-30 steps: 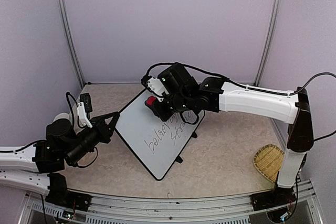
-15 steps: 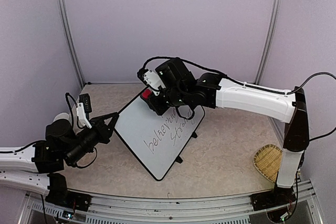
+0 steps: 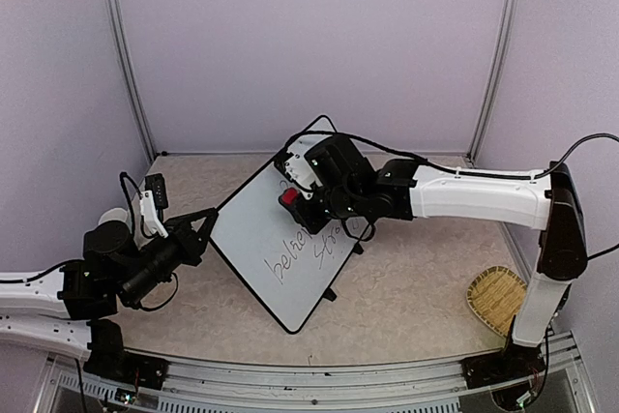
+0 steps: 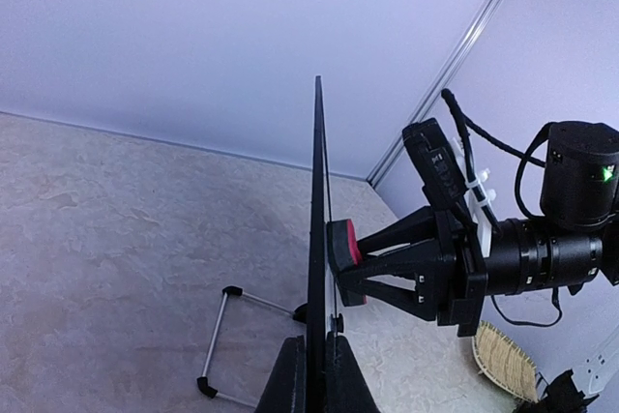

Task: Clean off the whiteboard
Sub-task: Erase the whiteboard at the center of the board.

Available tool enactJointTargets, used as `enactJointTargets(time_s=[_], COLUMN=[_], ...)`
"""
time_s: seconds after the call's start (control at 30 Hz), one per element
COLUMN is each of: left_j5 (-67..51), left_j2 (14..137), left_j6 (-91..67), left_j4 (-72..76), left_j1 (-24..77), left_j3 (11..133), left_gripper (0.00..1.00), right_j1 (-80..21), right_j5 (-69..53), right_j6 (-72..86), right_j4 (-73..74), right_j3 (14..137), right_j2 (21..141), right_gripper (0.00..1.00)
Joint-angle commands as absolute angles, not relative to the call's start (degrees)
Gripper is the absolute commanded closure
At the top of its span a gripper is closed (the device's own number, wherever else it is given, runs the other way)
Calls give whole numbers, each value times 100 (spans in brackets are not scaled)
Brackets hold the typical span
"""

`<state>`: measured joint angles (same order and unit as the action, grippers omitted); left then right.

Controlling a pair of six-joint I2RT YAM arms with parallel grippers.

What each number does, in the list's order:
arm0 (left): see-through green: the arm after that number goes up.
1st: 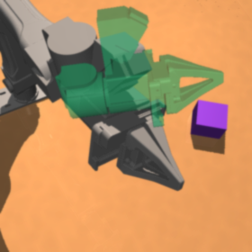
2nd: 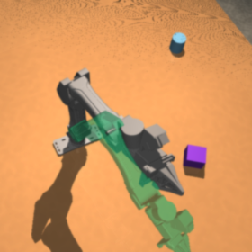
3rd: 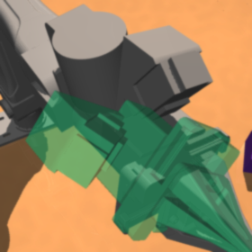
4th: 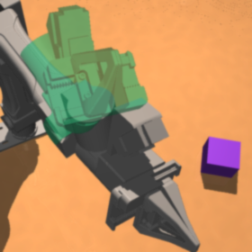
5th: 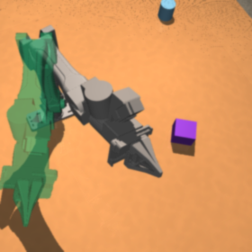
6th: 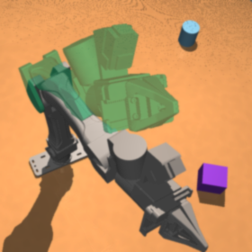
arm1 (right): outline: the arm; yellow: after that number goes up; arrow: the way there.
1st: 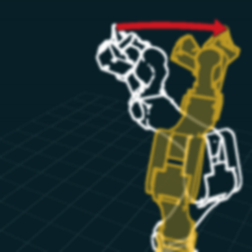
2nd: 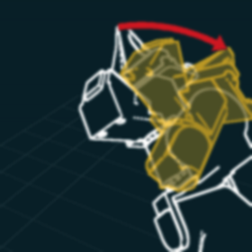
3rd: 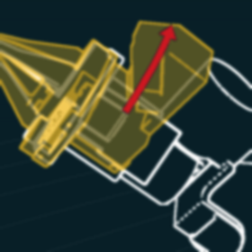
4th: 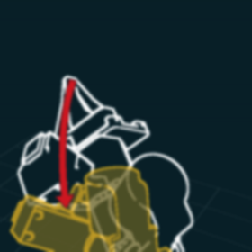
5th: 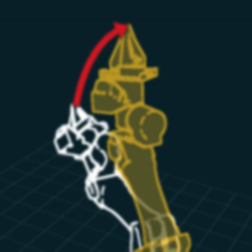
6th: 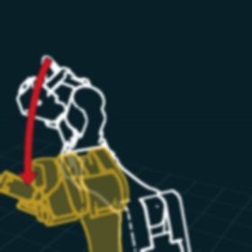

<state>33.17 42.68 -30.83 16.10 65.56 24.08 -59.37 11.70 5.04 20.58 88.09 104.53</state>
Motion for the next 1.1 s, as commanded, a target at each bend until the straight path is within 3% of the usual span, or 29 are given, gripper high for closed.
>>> enactJointTargets(time_s=[0.0,0.3,1.07], left_j5=[2328,2336,2312], left_j2=[4311,4343,4273], left_j6=[-2955,-2953,-2993], left_j4=[1054,1067,1052], left_j1=[6740,6738,6741], left_j3=[2232,2241,2188], left_gripper=[100,100,100], right_j1=[-5880,-5882,-5838], right_j5=[1004,949,1028], right_j6=[644,723,462], right_j4=[2200,2075,2440], right_j3=[8309,7906,9778], right_j2=[10424,10248,10924], right_gripper=[86,86,85])
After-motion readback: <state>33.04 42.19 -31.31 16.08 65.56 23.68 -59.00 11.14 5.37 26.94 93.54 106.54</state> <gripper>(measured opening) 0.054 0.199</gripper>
